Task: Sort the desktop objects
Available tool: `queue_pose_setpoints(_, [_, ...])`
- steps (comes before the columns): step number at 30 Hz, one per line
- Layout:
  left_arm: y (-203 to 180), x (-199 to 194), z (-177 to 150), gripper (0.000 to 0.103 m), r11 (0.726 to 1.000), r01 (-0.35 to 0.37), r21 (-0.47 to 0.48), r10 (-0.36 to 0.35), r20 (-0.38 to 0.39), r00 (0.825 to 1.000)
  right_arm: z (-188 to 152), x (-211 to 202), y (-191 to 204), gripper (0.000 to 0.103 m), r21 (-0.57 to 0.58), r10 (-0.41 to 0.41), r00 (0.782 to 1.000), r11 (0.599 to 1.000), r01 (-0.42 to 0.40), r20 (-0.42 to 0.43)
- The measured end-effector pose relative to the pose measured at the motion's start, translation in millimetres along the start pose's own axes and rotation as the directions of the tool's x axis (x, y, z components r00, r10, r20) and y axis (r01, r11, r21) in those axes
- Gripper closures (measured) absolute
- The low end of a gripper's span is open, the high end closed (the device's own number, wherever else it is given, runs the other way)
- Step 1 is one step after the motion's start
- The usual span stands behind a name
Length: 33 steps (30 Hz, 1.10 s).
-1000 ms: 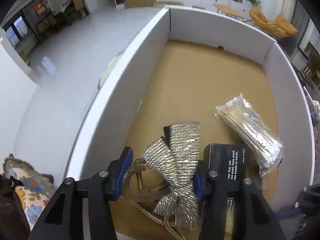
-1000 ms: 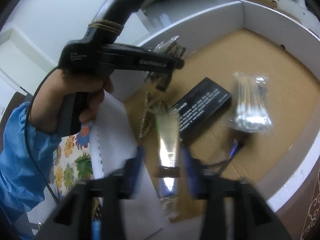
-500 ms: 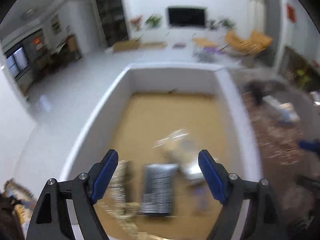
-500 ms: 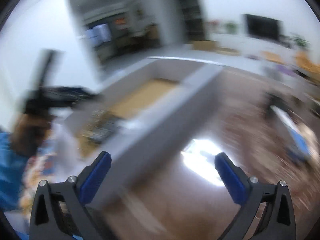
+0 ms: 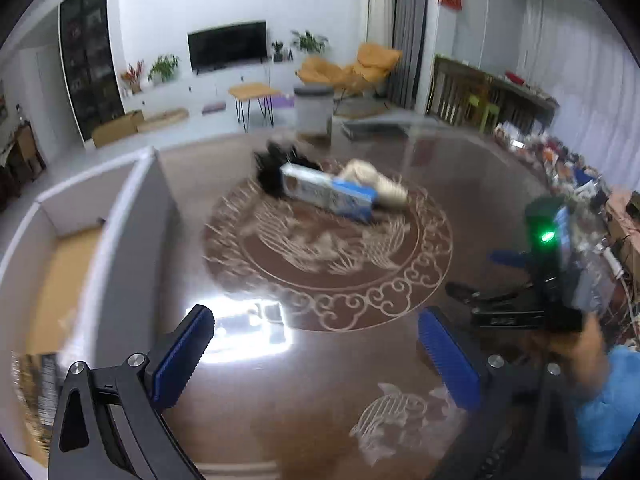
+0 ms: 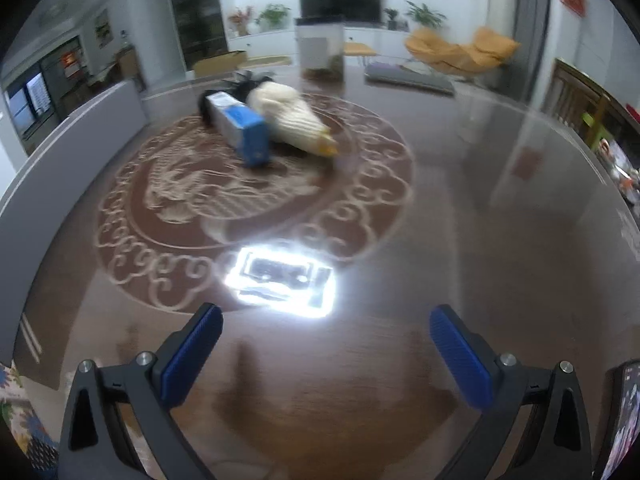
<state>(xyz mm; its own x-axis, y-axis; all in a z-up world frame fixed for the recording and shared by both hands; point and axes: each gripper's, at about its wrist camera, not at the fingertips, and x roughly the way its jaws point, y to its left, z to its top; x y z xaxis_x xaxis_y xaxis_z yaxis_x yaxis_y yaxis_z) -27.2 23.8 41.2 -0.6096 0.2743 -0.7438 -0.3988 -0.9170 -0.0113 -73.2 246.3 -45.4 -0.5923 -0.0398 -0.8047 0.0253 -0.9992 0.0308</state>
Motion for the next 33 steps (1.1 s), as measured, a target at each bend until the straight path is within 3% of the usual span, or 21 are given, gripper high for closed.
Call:
queue_pose_setpoints(4, [-14.4,58.8,-10.3,0.0,0.999,-0.048,-0.002,0.048,-0.035,0.998,-7.0,7.6,-5.3,0.0,-0.01,-0.002,1.0,1.0,0.002,-0.018])
queue_pose_setpoints(11, [-18.1,118.2,-13.8,0.0,0.997,-0.071,-0.02,0.069,-0.092,0.993,-10.0,14.2,-0.6,0.0,-0.029,-0.034,0.999,0.999,0.034,-0.013])
queue_pose_setpoints(17, [-16.7,137.2,-16.4,0.0,0.996,-0.08,-0.037,0.075,-0.122,0.99,-10.4,13.4,-1.5,0.0,-0.029,-0.034,0.999,0.999,0.034,-0.013])
queue_pose_setpoints(33, [-13.9,143.0,-15.7,0.0,0.994,-0.085,-0.067,0.077,-0.112,0.991,-10.7,13.1,-1.4,0.0,-0.029,-0.034,0.999,0.999,0.034,-0.013])
